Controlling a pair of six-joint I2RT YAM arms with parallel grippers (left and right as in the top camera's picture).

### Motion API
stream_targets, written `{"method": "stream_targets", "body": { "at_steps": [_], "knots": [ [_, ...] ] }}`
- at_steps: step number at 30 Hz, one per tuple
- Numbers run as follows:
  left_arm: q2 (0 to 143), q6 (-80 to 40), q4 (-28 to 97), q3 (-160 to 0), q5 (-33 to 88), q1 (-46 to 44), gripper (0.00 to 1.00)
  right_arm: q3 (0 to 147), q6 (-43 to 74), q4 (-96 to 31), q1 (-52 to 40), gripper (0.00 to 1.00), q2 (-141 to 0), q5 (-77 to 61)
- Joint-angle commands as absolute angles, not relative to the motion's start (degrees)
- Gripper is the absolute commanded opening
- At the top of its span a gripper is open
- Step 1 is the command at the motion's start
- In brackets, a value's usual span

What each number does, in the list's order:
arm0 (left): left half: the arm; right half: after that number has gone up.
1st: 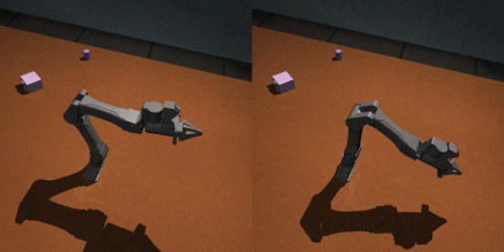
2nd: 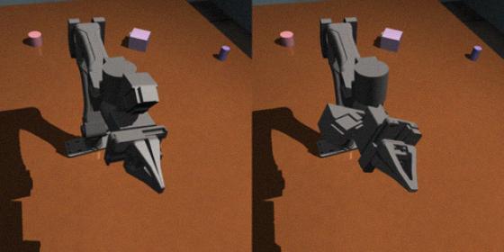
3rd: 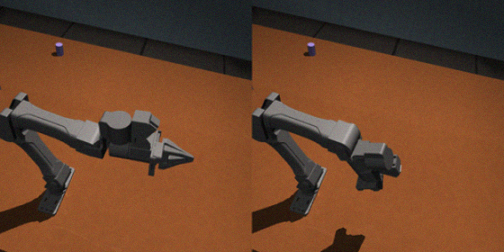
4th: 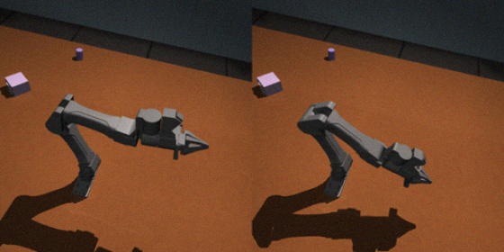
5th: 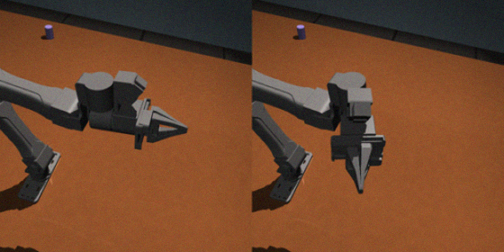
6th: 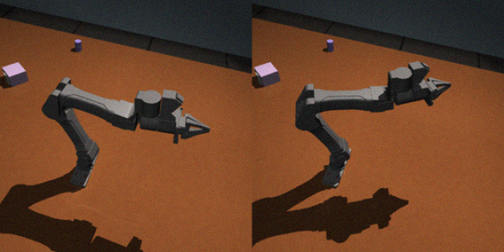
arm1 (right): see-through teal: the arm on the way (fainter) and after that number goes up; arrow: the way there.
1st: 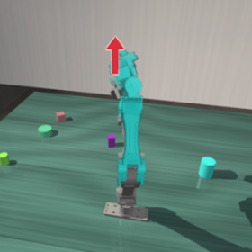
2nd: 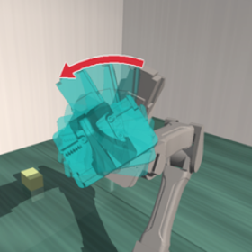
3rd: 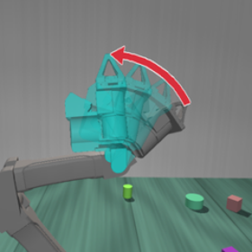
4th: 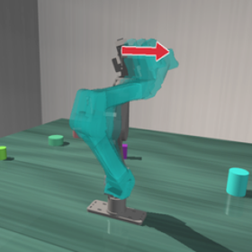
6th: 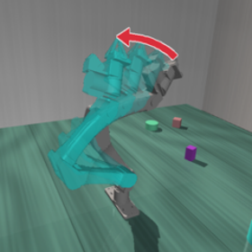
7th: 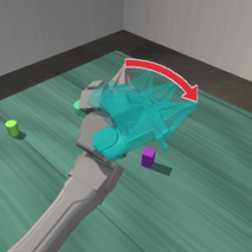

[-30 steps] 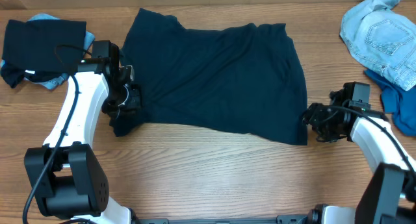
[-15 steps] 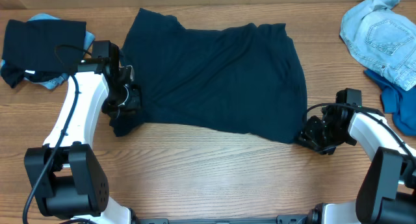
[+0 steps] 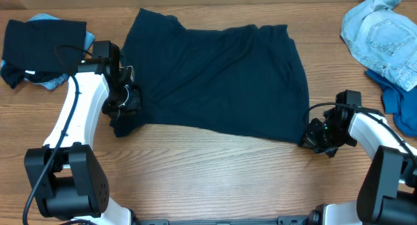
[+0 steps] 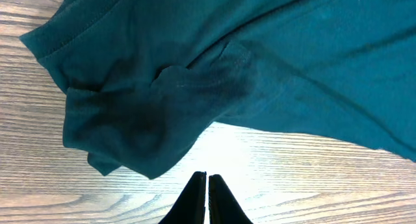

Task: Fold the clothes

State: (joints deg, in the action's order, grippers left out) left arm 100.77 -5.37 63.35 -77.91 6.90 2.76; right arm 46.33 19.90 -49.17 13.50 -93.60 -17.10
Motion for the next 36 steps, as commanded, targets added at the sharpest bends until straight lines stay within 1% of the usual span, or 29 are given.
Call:
{"method": "stream_targets", "body": {
  "at_steps": [1, 9, 15, 16, 17, 19, 22, 25, 29, 30, 33, 36],
  "knots": [
    [100.4, -3.6, 63.2, -78.0, 7.6, 3.0, 0.08, 46.1, 20.6, -52.4, 13.6, 0.04, -88.9, -15.9],
    [100.4, -3.2, 63.0, -78.0, 7.6, 3.0, 0.08, 46.1, 24.1, -58.7, 13.6, 0.04, -81.1, -12.3],
    [100.4, -2.8, 65.0, -78.0, 7.5, 3.0, 0.16, 45.4, 24.1, -60.4, 13.6, 0.04, -80.7, -11.4],
    [100.3, -2.7, 65.6, -78.0, 7.5, 3.0, 0.15, 44.9, 24.1, -60.2, 13.6, 0.04, -80.7, -11.2],
    [100.1, -2.3, 65.9, -78.0, 7.6, 3.0, 0.13, 44.4, 24.1, -60.1, 13.6, 0.04, -80.7, -11.1],
    [98.8, -2.0, 65.8, -78.0, 7.5, 2.7, 0.13, 43.4, 24.2, -59.3, 13.6, 0.04, -80.7, -11.0],
    [93.0, -2.1, 65.7, -78.0, 7.2, 2.2, 0.15, 42.9, 24.3, -58.7, 13.6, 0.04, -80.7, -11.0],
    [83.7, -3.1, 67.4, -78.0, 5.3, 2.1, 0.21, 42.9, 24.2, -59.0, 13.6, 0.04, -80.7, -10.4],
    [75.7, -3.7, 70.2, -77.9, 5.4, 2.1, 0.36, 42.9, 24.0, -58.6, 13.6, 0.04, -80.7, -9.0],
    [74.8, -3.7, 70.6, -77.8, 5.6, 2.1, 0.41, 42.9, 23.8, -58.3, 13.6, 0.04, -80.7, -9.0],
    [74.8, -2.8, 70.7, -75.9, 9.5, 2.1, 0.50, 42.9, 23.8, -57.8, 13.6, 0.04, -80.7, -9.0],
    [76.3, -1.0, 68.1, -72.2, 13.7, 2.1, 0.56, 42.9, 23.4, -57.8, 13.6, 0.04, -80.7, -9.0]
  ]
}}
